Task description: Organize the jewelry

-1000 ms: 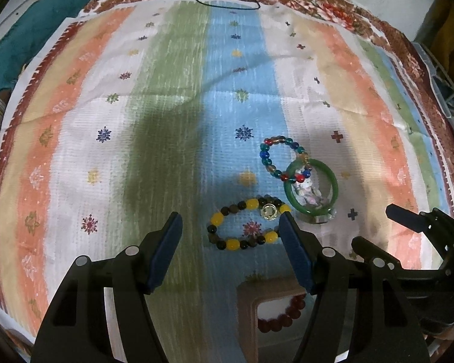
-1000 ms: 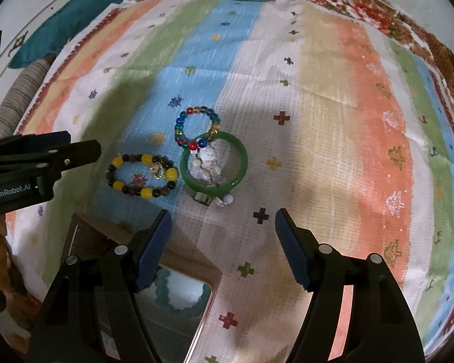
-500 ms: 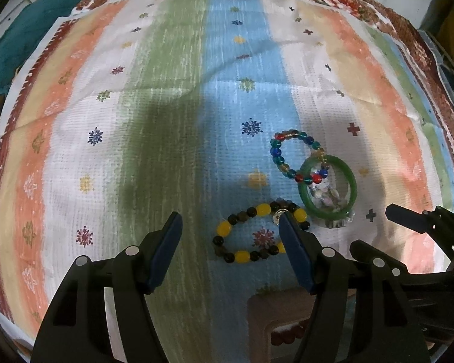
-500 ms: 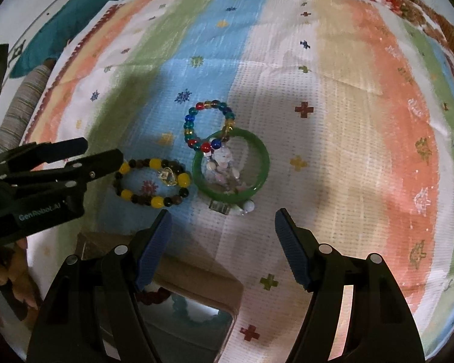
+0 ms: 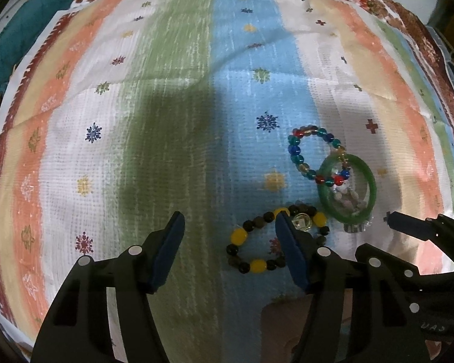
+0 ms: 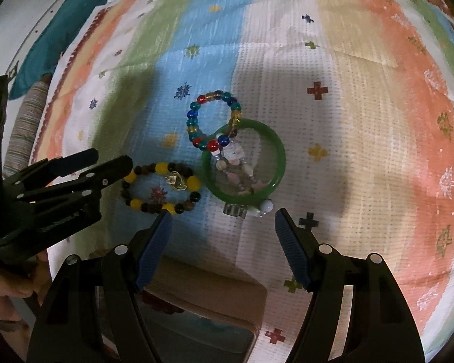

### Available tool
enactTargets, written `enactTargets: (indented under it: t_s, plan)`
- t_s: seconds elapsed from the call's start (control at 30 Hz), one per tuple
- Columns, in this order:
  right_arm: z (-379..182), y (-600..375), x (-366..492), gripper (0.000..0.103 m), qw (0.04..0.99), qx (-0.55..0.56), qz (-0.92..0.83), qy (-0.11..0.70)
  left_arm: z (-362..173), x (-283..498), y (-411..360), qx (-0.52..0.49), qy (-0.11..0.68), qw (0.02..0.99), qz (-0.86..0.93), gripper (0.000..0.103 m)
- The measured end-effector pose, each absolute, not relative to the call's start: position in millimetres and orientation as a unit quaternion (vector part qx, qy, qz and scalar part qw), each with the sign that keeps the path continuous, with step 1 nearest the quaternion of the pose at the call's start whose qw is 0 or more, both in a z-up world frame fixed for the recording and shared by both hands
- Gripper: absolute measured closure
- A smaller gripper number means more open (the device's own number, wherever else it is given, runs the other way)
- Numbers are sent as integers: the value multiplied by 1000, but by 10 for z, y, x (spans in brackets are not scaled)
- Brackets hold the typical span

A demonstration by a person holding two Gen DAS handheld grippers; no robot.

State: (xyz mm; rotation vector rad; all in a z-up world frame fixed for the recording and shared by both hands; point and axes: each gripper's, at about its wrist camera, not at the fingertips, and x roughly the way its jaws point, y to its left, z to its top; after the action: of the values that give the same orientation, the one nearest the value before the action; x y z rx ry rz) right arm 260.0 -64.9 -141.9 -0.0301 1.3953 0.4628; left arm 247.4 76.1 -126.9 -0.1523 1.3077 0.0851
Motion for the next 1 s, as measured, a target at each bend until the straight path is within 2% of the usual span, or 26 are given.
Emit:
enactTargets:
  t_s: [0.17,0.27,0.47,0.63,0.67,0.87,0.93,1.0]
  plan:
    - [-1472,-575,2636,33,736,-20,205,645,-1262,2500,754,-70,607,791,35,41]
    - [-1502,-546,2650,38,731,-22,201,651,-1254,2521,739,-68,606,792,30,41]
    - [-1641,-485,2665,43,717,-32,189,670,-1299,2560,726,-62,611,789,29,42]
    - [-1687,-436,2700,45,715,-35,181,674,-1382,2586,728,-56,621,781,27,61]
    - [-1694,-432,2704,49,714,-35,181,675,-1403,2587,732,-55,624,779,27,65]
    - [-1779,-389,2721,56,712,-37,175,680,-1491,2571,735,-46,629,775,26,72]
    - [-1789,-397,2737,63,715,-37,170,677,-1492,2567,725,-47,629,776,23,81]
    - [-1807,-458,2776,71,717,-34,165,677,-1496,2562,712,-44,630,775,21,98]
